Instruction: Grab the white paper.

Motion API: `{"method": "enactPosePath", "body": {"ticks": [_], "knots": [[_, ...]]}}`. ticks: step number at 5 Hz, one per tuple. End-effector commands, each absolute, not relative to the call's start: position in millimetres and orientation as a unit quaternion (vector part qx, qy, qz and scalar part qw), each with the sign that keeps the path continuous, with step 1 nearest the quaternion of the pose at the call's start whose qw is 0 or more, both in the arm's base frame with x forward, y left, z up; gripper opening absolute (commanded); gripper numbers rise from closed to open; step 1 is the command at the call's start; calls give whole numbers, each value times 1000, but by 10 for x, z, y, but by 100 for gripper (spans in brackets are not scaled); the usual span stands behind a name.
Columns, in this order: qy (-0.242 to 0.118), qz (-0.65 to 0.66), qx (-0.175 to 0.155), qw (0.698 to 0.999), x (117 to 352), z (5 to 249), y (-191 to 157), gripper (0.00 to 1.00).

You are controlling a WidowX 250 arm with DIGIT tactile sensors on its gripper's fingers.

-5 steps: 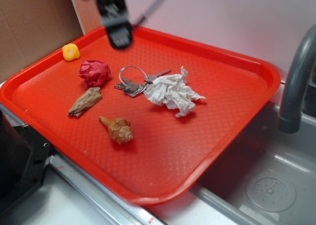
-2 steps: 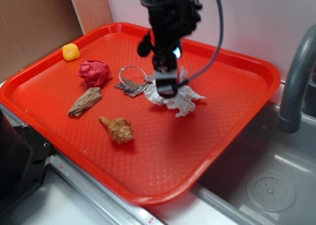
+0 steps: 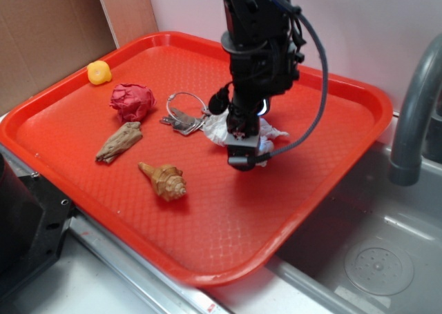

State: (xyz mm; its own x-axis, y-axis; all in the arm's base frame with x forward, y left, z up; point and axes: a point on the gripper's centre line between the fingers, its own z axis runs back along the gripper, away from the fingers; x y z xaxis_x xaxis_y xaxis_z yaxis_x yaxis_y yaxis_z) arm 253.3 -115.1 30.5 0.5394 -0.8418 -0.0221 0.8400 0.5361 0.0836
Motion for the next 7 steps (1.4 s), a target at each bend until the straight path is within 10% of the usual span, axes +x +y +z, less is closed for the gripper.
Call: {"method": "enactPosePath", "body": {"ticks": [1, 2, 5, 7], "knots": [[1, -452, 24, 892, 2489, 277, -1067, 100], [7, -422, 28, 906, 2438, 273, -935, 0], [43, -314, 107, 942, 2273, 447, -663, 0], [-15, -144, 91, 985, 2122, 1386, -472, 0]]}}
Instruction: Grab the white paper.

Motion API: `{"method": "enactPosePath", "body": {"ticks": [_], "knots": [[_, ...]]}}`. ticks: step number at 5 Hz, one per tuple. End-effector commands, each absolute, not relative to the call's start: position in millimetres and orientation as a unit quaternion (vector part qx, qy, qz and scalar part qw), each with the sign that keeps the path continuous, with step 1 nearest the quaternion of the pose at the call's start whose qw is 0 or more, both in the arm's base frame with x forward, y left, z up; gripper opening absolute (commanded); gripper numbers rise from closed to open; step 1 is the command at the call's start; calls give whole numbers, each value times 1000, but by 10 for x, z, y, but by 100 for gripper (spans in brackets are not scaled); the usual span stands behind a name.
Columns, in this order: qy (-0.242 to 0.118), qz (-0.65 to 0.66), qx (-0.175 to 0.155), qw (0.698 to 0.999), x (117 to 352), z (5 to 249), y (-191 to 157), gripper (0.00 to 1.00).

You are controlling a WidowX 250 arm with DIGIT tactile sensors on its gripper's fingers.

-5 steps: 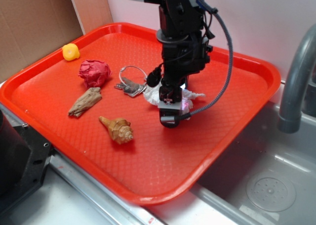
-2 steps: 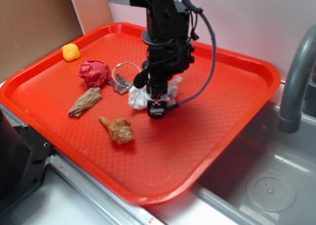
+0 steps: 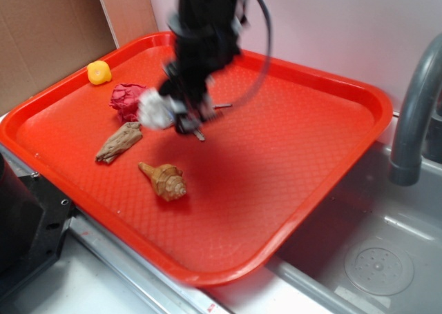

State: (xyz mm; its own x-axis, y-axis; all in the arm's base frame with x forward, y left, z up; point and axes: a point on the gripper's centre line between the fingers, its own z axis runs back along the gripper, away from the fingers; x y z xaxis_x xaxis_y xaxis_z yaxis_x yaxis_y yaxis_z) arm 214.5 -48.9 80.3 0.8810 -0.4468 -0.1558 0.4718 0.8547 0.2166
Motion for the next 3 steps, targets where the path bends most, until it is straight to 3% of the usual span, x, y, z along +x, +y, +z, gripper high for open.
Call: {"method": "enactPosePath", "body": {"ticks": [1, 3], "knots": [[-31, -108, 89, 990, 2144, 1748, -461, 0], [-36, -78, 79, 993, 2196, 2023, -419, 0]]}}
